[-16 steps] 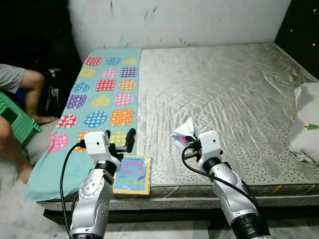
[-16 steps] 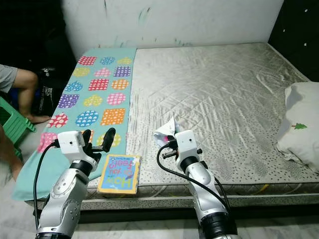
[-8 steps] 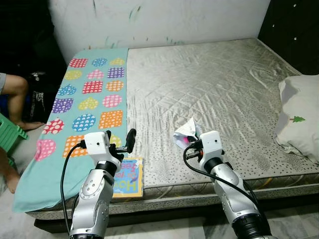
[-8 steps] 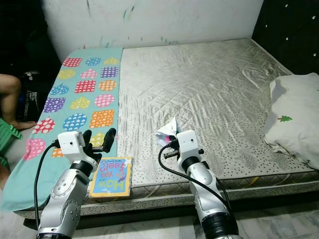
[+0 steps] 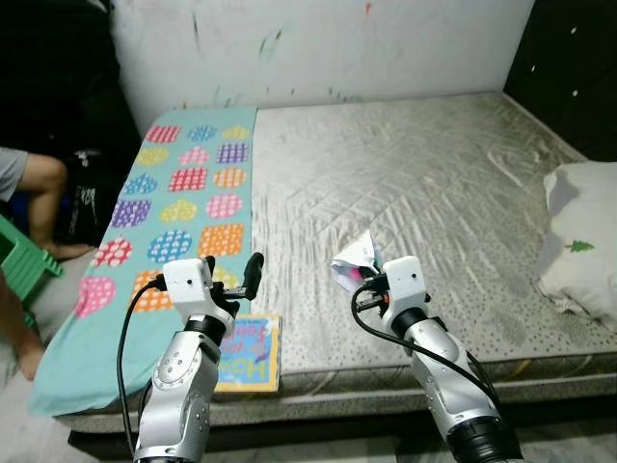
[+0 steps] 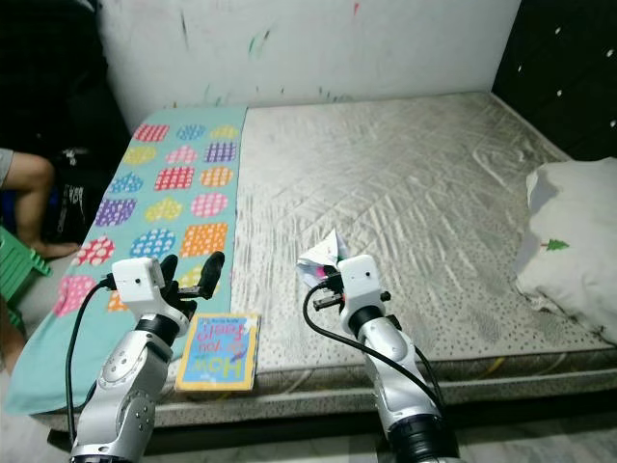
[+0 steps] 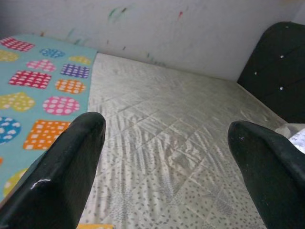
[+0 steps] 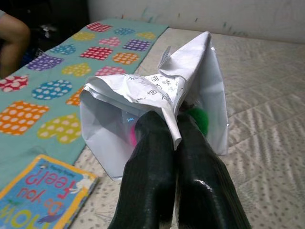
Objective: Clean up the room
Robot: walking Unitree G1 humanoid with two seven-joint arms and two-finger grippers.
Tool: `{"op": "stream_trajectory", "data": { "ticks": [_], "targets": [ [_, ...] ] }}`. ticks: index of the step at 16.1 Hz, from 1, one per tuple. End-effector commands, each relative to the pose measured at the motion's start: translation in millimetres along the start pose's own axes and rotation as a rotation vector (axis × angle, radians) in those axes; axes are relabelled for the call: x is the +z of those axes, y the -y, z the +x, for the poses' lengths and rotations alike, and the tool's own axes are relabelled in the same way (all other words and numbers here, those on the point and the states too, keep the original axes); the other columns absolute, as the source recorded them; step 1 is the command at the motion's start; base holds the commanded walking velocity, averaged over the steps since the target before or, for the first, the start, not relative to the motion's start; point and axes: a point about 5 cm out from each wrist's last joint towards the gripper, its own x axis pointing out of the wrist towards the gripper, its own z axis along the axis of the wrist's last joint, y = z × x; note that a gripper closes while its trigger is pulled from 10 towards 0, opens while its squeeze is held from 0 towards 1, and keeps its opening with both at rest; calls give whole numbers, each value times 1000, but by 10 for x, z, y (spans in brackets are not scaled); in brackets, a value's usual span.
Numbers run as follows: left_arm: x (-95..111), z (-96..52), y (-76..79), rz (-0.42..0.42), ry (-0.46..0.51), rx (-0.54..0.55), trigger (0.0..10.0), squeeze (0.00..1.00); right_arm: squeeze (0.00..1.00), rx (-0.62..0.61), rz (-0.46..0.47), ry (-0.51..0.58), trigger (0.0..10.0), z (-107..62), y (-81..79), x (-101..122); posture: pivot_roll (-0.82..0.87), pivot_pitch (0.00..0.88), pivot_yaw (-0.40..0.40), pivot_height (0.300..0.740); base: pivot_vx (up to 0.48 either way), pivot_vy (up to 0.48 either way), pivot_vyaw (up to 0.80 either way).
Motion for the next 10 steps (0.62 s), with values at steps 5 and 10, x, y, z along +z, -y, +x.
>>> {"op": "stream_trajectory", "data": {
  "ticks": [5,10],
  "targets": [
    [-7,-5,-16,-10,-8,18,10000,0,0,-3,-5,5,10000,-4,9,3,-204,0,66,740,183,0,0],
    [-24,-8,-23,-9,-13,29,10000,0,0,-18,-10,2,10000,-2,77,7,-207,0,61,740,0,0,0]
  ]
}}
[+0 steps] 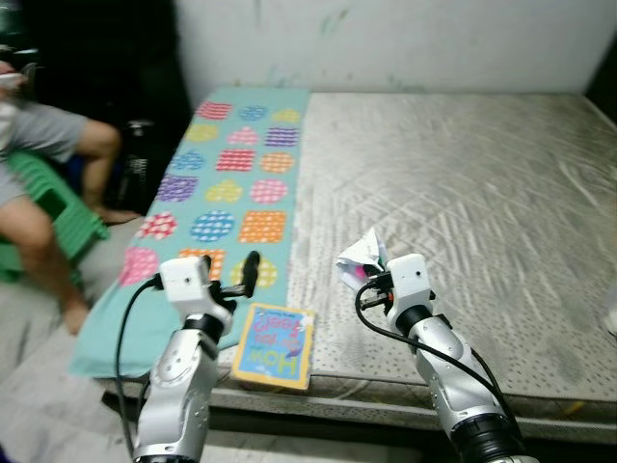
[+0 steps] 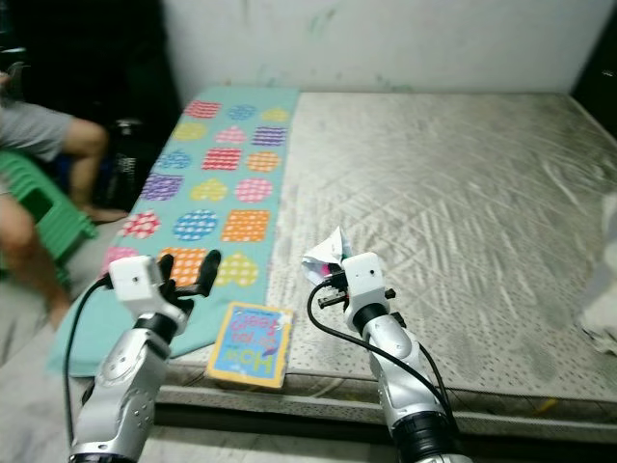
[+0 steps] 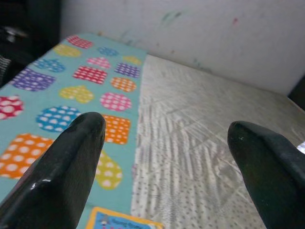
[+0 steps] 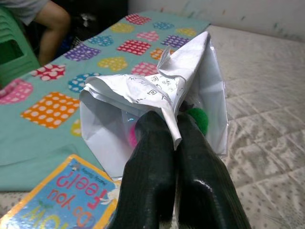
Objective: Clean up the room
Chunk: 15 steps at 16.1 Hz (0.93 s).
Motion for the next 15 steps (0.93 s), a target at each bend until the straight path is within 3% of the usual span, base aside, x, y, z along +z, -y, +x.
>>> {"op": "stream_trajectory", "data": {
  "ticks": [1,4,15],
  "targets": [
    [-21,3,24,-8,-11,-6,10000,0,0,-20,18,-8,10000,4,42,-8,-207,0,61,740,0,0,-800],
    [-1,0,35,-1,4,-23,10000,0,0,-18,-2,-1,10000,5,45,3,-207,0,61,740,81,0,-633],
    [-13,1,44,4,0,-30,10000,0,0,-17,-7,-5,10000,0,45,-14,-210,0,60,740,207,0,0]
  ]
}}
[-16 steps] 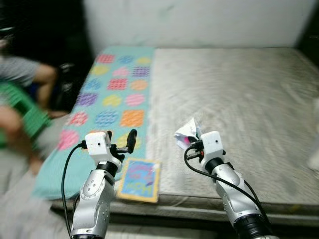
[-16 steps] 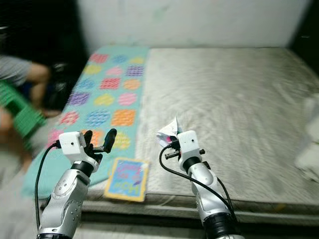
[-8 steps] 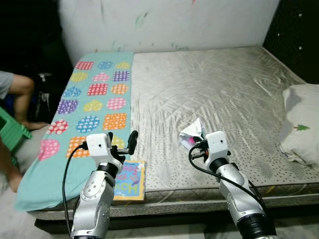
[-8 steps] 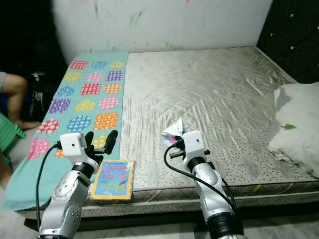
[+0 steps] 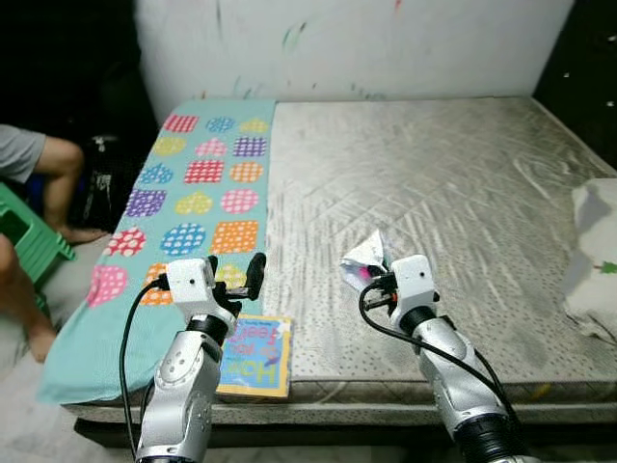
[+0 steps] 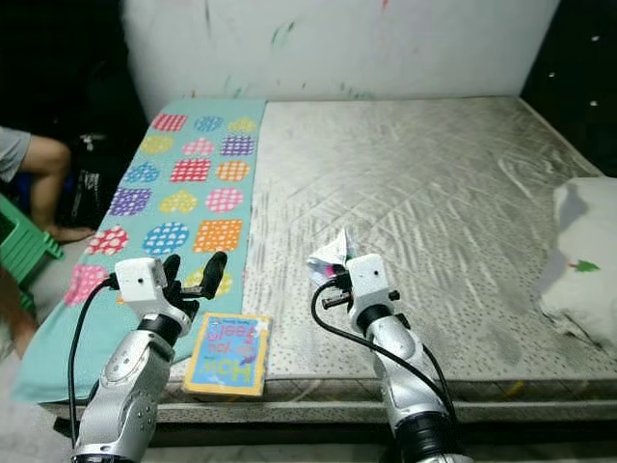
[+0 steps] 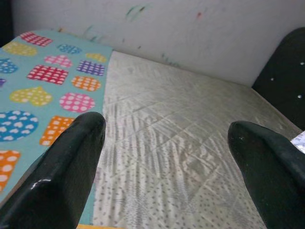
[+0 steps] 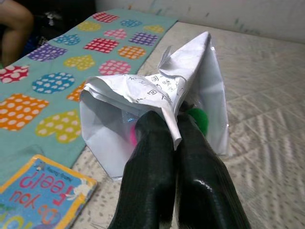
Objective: Clean up the room
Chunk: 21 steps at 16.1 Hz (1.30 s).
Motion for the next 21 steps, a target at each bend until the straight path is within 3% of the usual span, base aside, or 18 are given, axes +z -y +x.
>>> {"op": "stream_trajectory", "data": {
  "ticks": [1,10,21],
  "targets": [
    [3,-4,-13,2,4,8,10000,0,0,1,-5,6,10000,11,-11,11,-210,0,60,740,274,0,0],
    [0,-2,-12,3,2,4,10000,0,0,-1,-10,6,10000,14,0,7,-209,0,60,740,274,0,0],
    [-11,1,-71,-20,-7,49,10000,0,0,-3,-13,6,10000,32,-13,-4,-201,0,64,740,0,0,0]
  ]
}}
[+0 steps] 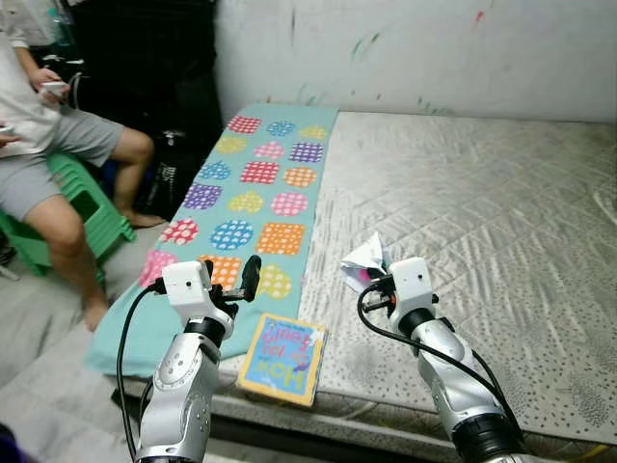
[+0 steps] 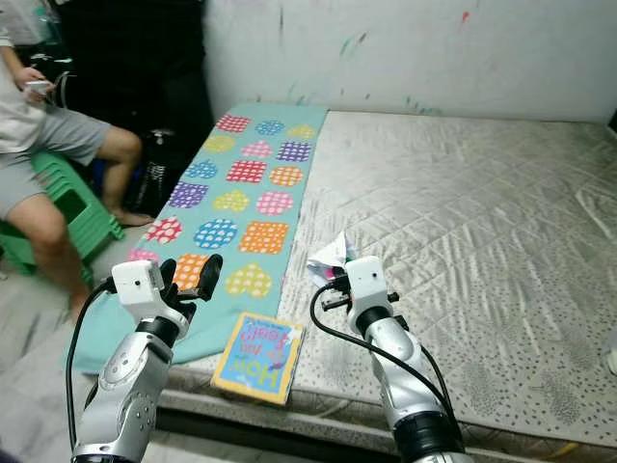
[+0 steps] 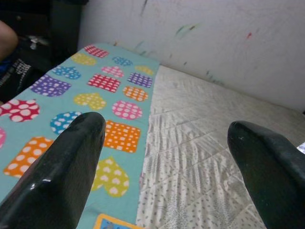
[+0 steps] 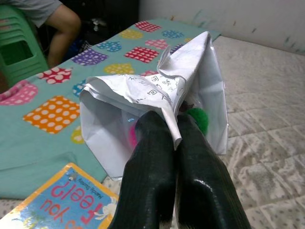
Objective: Clean up the room
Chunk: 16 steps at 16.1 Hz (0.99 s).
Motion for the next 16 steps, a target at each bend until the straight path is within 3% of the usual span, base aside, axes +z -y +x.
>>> {"op": "stream_trajectory", "data": {
  "ticks": [1,4,8,16],
  "targets": [
    [12,4,-7,0,2,4,10000,0,0,4,1,10,10000,16,-13,22,-201,0,64,740,0,259,0],
    [12,7,0,0,2,2,10000,0,0,6,1,8,10000,20,-13,20,-200,0,62,740,0,289,0],
    [6,15,10,-1,1,1,10000,0,0,5,-4,6,10000,19,-3,19,-205,0,61,740,0,292,-598],
    [-4,33,31,-6,4,-3,10000,0,0,22,-18,0,10000,20,-13,12,-211,0,57,740,0,319,0]
  ]
}}
